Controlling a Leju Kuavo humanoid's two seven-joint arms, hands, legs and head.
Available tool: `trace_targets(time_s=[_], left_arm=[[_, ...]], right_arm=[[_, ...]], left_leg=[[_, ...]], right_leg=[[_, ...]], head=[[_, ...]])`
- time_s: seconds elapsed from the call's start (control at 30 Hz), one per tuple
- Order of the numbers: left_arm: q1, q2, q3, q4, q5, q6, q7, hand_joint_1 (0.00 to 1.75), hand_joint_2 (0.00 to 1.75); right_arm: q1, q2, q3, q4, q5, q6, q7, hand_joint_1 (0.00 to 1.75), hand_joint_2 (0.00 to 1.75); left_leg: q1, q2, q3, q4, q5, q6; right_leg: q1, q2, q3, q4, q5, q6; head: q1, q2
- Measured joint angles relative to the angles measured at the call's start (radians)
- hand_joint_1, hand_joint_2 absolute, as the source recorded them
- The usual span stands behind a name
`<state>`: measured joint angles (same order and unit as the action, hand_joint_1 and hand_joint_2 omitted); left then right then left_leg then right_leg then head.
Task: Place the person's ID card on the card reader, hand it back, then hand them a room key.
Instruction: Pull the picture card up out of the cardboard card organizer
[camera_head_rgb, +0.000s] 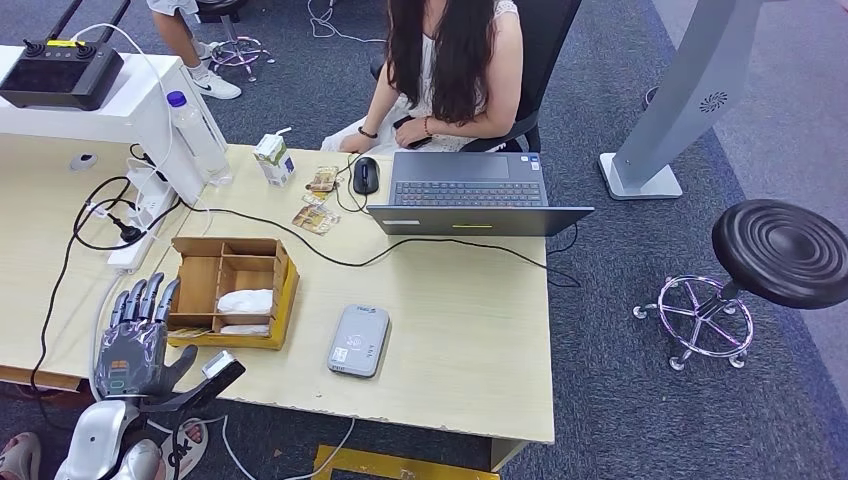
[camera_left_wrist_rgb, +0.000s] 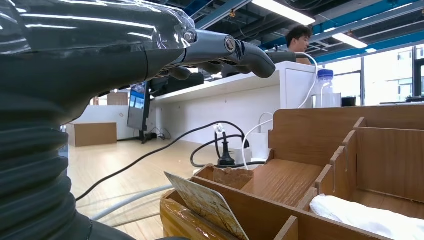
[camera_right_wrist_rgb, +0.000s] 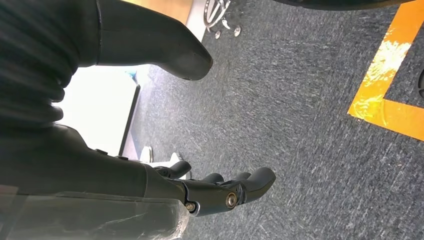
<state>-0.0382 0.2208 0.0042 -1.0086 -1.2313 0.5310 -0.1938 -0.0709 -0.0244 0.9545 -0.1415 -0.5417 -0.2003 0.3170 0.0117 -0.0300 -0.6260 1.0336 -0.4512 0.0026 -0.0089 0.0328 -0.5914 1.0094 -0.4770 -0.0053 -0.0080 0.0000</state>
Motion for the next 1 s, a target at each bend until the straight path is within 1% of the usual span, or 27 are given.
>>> trace_targets(time_s=[0.3, 0.6, 1.0], left_arm=[[0.0, 0.0, 0.0, 0.001, 0.004, -0.006, 0.003, 0.0, 1.75], [-0.004, 0.0, 0.0, 0.014, 0.027, -0.082, 0.03, 0.0, 1.75], [-0.004, 0.001, 0.0, 0.015, 0.029, -0.092, 0.035, 0.0, 1.75]], right_arm=[[0.0, 0.0, 0.001, 0.0, -0.002, 0.001, 0.0, 0.0, 1.75], [0.0, -0.001, 0.007, 0.0, -0.013, 0.001, -0.002, 0.0, 1.75], [-0.002, -0.004, 0.012, 0.0, -0.013, 0.001, -0.002, 0.0, 1.75]], left_leg=[[0.0, 0.0, 0.0, 0.0, 0.0, 0.0], [0.0, 0.0, 0.0, 0.0, 0.0, 0.0], [0.0, 0.0, 0.0, 0.0, 0.0, 0.0]], right_leg=[[0.0, 0.0, 0.0, 0.0, 0.0, 0.0], [0.0, 0.0, 0.0, 0.0, 0.0, 0.0], [0.0, 0.0, 0.0, 0.0, 0.0, 0.0]], head=[[0.0, 0.0], [0.0, 0.0], [0.0, 0.0]])
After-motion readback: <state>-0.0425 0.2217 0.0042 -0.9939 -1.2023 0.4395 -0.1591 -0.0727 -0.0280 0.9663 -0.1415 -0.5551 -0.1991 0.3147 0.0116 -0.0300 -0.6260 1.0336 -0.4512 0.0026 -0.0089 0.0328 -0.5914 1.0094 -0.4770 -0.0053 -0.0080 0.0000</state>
